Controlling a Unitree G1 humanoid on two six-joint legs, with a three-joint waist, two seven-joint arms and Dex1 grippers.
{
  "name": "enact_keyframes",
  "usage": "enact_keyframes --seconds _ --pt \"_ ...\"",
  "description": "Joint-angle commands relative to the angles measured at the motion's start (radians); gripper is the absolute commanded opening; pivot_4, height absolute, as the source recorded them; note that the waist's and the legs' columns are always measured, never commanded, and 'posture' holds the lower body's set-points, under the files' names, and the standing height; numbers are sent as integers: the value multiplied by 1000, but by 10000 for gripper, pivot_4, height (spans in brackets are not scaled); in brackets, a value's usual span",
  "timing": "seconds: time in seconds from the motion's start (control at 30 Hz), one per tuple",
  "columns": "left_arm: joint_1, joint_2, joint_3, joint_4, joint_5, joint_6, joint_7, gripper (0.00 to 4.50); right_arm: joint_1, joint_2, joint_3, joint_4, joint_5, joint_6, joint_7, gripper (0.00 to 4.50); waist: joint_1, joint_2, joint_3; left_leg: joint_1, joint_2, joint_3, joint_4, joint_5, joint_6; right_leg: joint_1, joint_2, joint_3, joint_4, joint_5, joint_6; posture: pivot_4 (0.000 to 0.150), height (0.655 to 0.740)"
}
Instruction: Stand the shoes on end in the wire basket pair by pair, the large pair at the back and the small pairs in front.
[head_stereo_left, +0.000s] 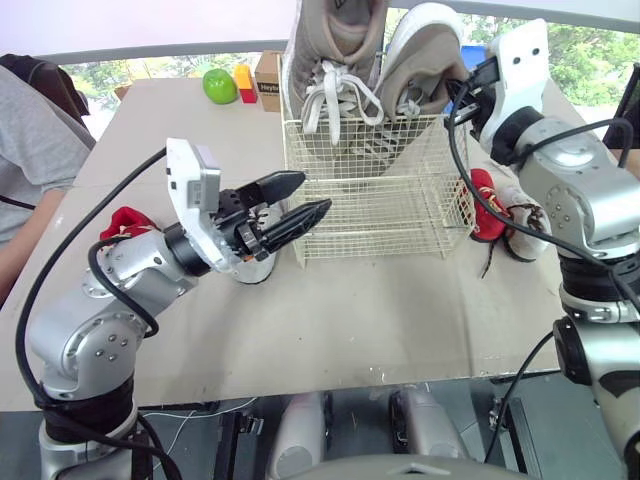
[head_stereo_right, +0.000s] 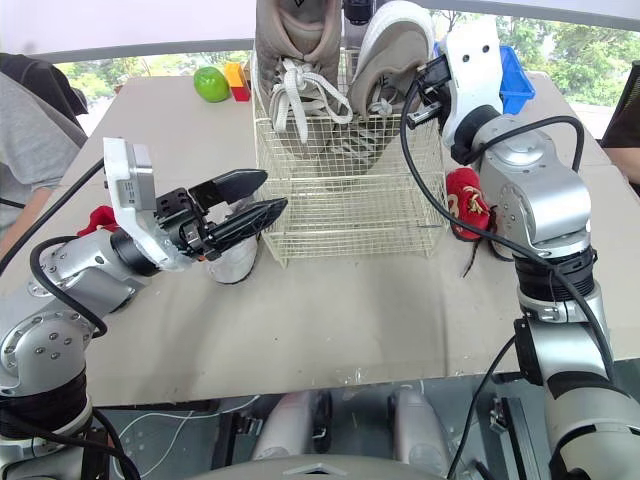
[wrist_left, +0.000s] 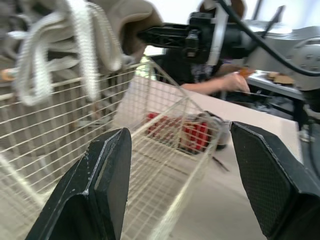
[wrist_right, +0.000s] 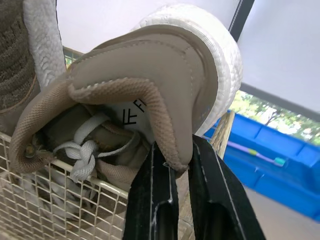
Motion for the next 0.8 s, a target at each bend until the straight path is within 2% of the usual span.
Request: enact_keyframes --seconds 0.03,0.5,0.8 --pt "-7 -5 25 -9 -13 -28 27 34348 -79 -5 -8 -92 -50 -61 23 462 0 0 0 0 0 0 -1 0 0 -1 0 0 0 1 1 1500 7400" --pt "-20 8 -10 43 6 -32 -3 34348 -116 20 -37 -95 -132 -50 50 462 1 0 0 0 0 0 -4 0 0 -1 0 0 -2 1 1 1500 7400" --pt "-10 2 -12 33 2 -36 -7 34348 -154 31 -69 -100 -128 77 30 462 2 0 0 0 0 0 -4 0 0 -1 0 0 -2 1 1 1500 7400"
